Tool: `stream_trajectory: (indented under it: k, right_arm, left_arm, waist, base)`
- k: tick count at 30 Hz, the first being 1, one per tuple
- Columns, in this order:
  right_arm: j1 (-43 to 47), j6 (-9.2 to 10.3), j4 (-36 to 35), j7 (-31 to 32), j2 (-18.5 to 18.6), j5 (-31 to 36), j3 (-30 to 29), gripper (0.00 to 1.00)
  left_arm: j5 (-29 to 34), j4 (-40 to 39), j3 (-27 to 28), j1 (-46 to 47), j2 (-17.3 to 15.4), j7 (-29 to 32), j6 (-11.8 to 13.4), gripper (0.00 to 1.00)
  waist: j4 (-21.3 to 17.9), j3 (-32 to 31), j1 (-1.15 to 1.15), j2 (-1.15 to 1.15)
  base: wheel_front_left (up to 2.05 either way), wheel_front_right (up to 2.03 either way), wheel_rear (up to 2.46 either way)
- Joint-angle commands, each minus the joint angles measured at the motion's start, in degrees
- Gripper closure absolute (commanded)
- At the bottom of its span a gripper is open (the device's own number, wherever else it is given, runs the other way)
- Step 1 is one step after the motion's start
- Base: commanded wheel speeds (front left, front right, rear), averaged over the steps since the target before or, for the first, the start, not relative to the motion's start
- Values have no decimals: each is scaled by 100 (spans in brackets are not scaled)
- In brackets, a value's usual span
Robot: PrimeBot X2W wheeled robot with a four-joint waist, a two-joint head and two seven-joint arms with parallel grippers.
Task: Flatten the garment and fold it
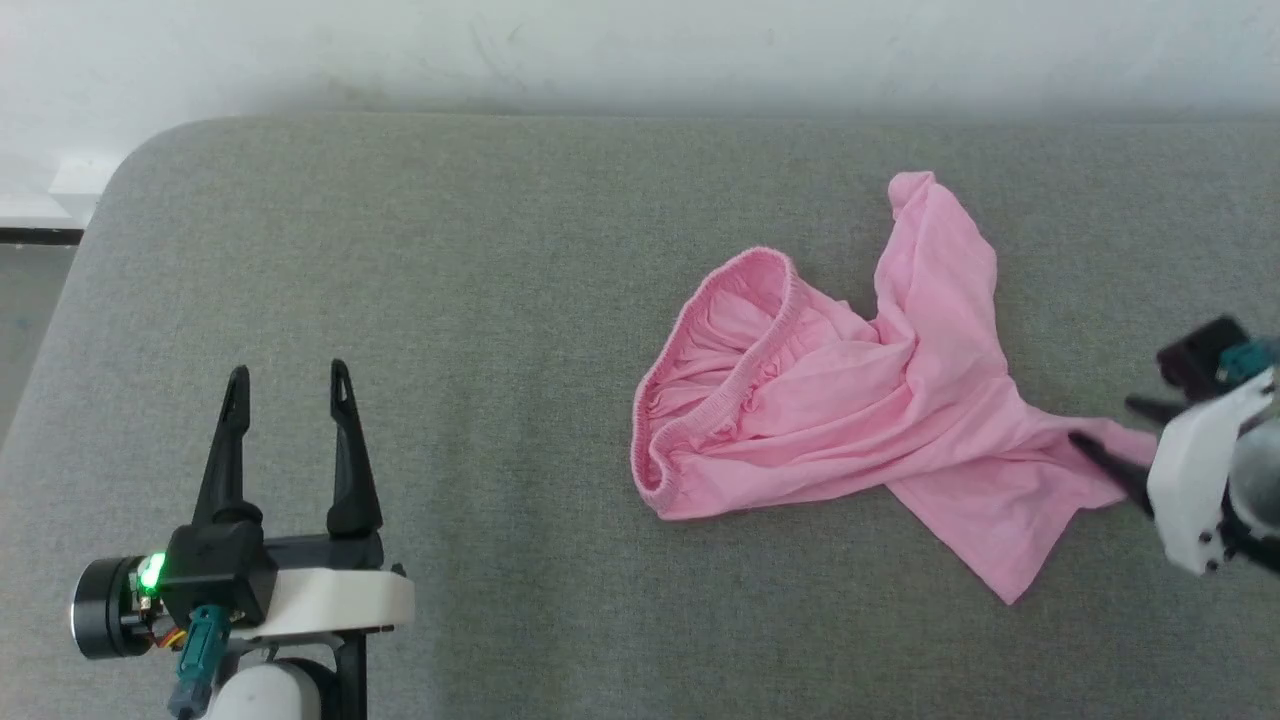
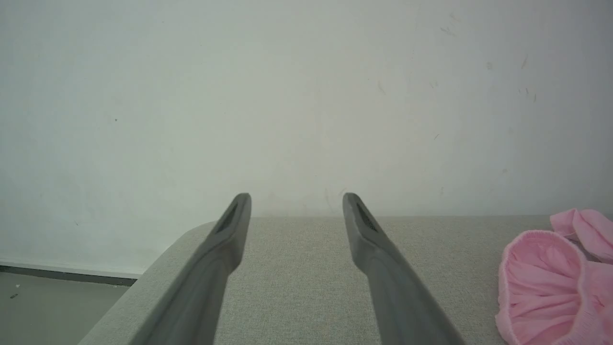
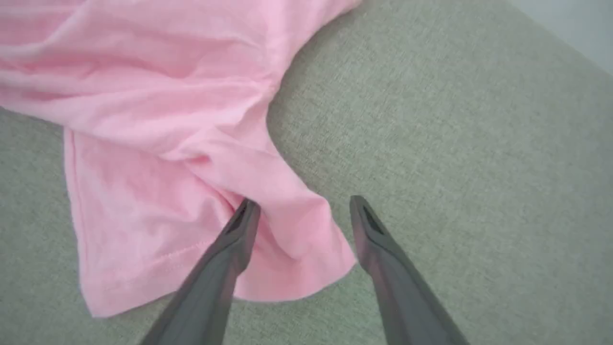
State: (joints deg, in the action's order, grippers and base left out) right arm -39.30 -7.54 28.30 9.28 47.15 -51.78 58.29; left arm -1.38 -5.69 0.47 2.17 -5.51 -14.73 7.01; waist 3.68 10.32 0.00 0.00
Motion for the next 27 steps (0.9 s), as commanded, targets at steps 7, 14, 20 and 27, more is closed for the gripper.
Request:
stream_trajectory:
  k: [7,14,20,27]
  right_arm:
    - [-558,5,-725,-123,213,157,-795,0]
    - [-1191,5,-1116,472,-262,619,-968,0]
    - [-1718,5,-1045,1408,-790,692,-146,0]
    - [-2116,5,-151,1859,-1074,460,479,0]
  left_arm:
    - [143,-74,-98,4,-23,-27,-7,0]
    - [157,-119,-312,186,24,-27,8,0]
    - [142,-148,-455,383,44,-27,-9,0]
    - [111,-175,-597,560,88,-27,30,0]
  waist:
    - [33,17,0,0]
    - [198,251,0,0]
    - [444,448,0,0]
    - [704,745,0,0]
  base:
    - [0,0,0]
    - [0,0,0]
    - [0,0,0]
    - [0,0,0]
